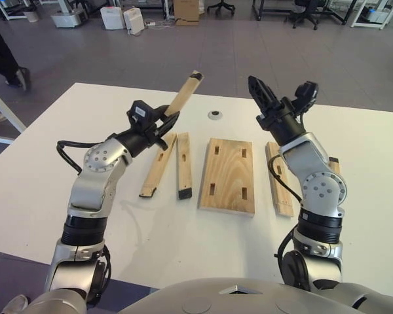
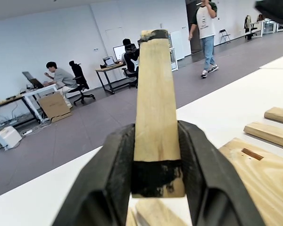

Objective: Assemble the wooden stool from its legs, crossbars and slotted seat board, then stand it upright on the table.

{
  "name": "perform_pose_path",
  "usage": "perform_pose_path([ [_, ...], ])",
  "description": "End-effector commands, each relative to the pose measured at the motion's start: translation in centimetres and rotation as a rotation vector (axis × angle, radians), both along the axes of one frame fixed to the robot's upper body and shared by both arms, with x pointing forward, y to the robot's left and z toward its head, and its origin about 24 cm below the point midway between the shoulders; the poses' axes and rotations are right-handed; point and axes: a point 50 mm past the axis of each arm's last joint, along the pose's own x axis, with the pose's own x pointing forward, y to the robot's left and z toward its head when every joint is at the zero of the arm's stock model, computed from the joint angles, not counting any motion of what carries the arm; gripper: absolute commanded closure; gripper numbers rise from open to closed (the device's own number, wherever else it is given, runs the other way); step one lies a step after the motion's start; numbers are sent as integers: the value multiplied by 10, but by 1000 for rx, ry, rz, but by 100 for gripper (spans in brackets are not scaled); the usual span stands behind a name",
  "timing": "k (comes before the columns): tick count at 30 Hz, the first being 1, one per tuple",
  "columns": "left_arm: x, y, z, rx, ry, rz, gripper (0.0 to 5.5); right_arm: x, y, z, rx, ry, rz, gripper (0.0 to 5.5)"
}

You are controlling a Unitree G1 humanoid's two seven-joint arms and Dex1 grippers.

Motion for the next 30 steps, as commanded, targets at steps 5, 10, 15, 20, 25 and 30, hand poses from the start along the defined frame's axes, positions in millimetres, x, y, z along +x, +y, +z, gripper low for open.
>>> perform_pose_path([
  [5,-6,-24,3,30,-64,-100,421,3,18,6,72,89,84,319],
  [10,-10,-31,4,20,-80,-128,421,6,15,3,76,115,78,222],
  [15,-19,-40,1,4,-45,-232,421,5,18,3,113,131,120,194],
  [20,-23,-45,-3,-10,-13,-271,421,7,19,3,116,139,117,271],
  [25,-20,-42,0,-30,-31,-231,421,6,17,1,136,151,114,375],
  [30,-19,-41,0,-55,-27,-210,421,7,12,4,141,143,110,495],
])
